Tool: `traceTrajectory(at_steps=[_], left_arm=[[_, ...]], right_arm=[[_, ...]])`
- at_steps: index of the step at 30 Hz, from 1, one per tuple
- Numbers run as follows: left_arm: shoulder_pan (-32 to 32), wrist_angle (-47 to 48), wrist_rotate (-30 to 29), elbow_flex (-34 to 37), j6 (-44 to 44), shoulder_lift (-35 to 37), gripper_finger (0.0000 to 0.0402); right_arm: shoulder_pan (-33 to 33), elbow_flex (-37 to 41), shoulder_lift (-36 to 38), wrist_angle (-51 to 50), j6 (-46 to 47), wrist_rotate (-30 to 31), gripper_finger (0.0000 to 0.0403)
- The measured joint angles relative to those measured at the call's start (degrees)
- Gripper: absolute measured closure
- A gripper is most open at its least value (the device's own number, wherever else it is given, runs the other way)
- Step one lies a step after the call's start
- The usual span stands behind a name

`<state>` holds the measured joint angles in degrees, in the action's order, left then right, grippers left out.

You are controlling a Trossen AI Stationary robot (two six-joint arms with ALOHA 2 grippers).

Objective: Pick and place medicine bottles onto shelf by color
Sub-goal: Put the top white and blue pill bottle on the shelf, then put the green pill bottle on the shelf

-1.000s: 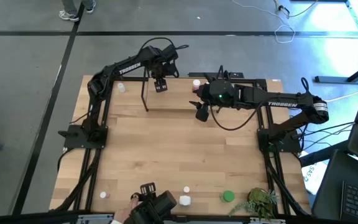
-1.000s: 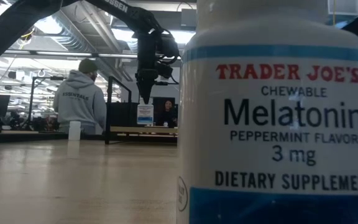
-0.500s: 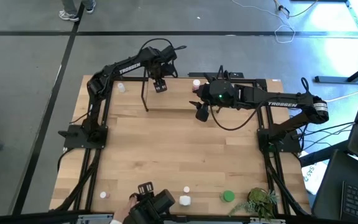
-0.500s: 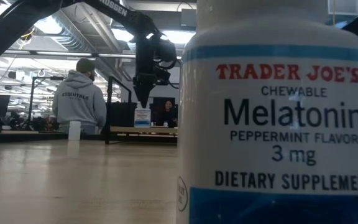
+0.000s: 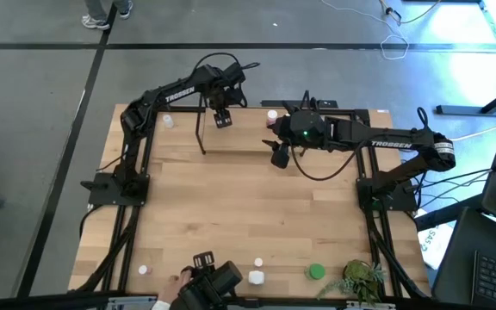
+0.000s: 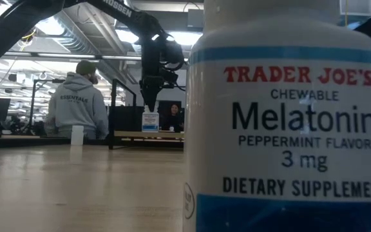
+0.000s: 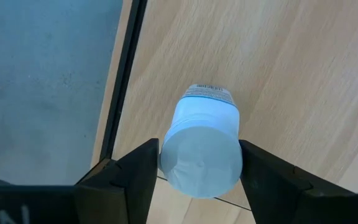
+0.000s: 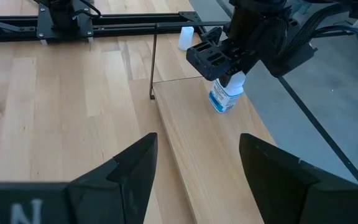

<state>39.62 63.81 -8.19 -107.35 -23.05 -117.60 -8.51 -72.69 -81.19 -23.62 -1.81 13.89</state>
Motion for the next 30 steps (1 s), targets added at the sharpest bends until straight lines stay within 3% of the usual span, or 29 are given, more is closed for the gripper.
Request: traceTrajectory(at_steps=[15, 30], left_arm=[[0.0, 0.1, -2.4, 0.0, 0.4, 0.0, 0.0127], [-0.8, 4.8, -2.8, -4.3, 1.5, -0.1, 0.0121]], right_arm=[[0.0, 0.0, 0.0, 0.0, 0.0, 0.0, 0.0173], [0.0, 0.0, 0.0, 0.0, -0.1, 0.0, 0.0173]])
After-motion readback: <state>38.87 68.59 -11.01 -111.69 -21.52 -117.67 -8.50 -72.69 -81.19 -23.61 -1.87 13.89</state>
